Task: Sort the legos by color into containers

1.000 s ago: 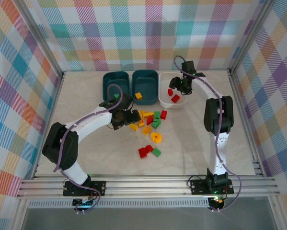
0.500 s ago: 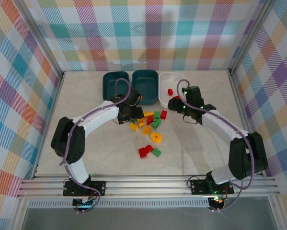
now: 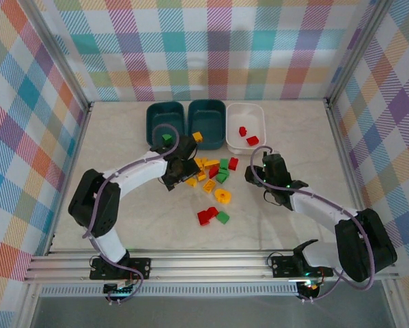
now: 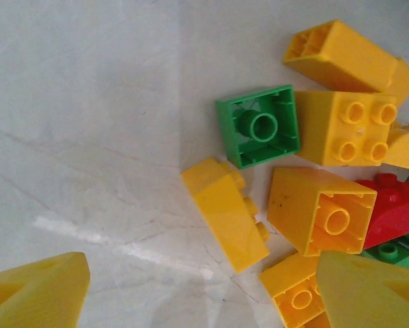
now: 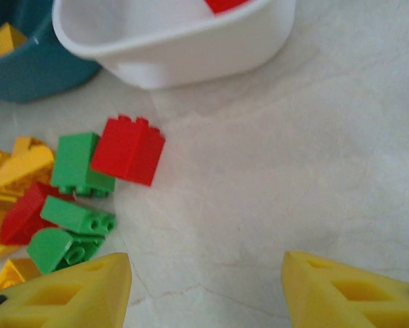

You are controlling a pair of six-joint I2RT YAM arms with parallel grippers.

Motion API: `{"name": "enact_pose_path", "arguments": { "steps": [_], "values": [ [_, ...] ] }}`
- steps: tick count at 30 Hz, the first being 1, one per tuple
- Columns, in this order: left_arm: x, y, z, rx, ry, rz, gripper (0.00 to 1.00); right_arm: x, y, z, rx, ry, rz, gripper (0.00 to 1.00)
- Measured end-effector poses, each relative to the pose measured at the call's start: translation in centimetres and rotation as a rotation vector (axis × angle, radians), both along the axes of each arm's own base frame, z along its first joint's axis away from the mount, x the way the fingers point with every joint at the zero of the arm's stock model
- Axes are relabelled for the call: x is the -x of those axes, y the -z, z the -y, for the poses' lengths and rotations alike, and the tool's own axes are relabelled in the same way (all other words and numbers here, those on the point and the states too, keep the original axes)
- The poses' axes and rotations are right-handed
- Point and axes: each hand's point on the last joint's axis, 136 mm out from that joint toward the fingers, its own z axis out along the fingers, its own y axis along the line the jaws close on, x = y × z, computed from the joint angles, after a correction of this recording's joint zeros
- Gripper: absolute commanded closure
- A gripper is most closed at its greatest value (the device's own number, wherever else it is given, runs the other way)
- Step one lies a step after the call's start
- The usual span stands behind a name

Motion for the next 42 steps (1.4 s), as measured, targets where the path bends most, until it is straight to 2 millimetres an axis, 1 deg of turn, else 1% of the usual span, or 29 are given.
{"name": "enact_pose_path", "arguments": {
  "steps": [4, 7, 11, 13, 17, 22, 27, 29, 33, 35, 39, 42],
  "values": [
    [-0.5, -0.2, 0.9, 0.066, -0.069, 0.004, 0.17, -0.7, -0.6, 0.6, 0.008, 0.046, 0.035, 0.39],
    [-0.8, 0.6, 1.5, 0.108, -0.111, 0.003, 0.2, -0.8, -0.7, 0.9, 0.011, 0.062, 0.044, 0.39],
    [-0.4, 2.3, 1.1, 0.101, -0.155, -0.02, 0.21, -0.9, -1.3, 1.0, 0.012, 0.071, 0.063, 0.38],
    [-0.7, 2.3, 0.7, 0.085, -0.168, -0.007, 0.22, -1.0, -1.6, 1.2, 0.016, 0.081, 0.075, 0.38],
    [-1.3, 2.4, 0.2, 0.071, -0.21, 0.03, 0.28, -1.0, -1.5, 1.4, 0.024, 0.091, 0.078, 0.38],
    [-0.6, 3.8, -0.5, 0.064, -0.249, 0.019, 0.36, -1.0, -1.3, 1.3, 0.027, 0.09, 0.073, 0.38],
    [-1.2, 4.0, 0.0, 0.104, -0.267, 0.044, 0.48, -1.0, -1.3, 1.3, 0.027, 0.089, 0.073, 0.38],
    [-1.1, 4.2, 0.0, 0.107, -0.27, 0.042, 0.55, -1.0, -1.3, 1.3, 0.028, 0.089, 0.073, 0.39],
    [-0.7, 4.9, -0.3, 0.102, -0.269, 0.037, 0.63, -1.0, -1.3, 1.3, 0.029, 0.089, 0.074, 0.38],
    [-0.5, 5.2, -0.4, 0.098, -0.269, 0.032, 0.65, -1.0, -1.3, 1.2, 0.029, 0.086, 0.074, 0.39],
    [-0.7, 5.0, -0.2, 0.106, -0.26, 0.04, 0.65, -0.9, -1.3, 1.1, 0.029, 0.082, 0.073, 0.39],
    [-0.6, 5.0, -0.1, 0.104, -0.245, 0.043, 0.7, -0.9, -1.3, 1.0, 0.029, 0.079, 0.073, 0.38]
  ]
}}
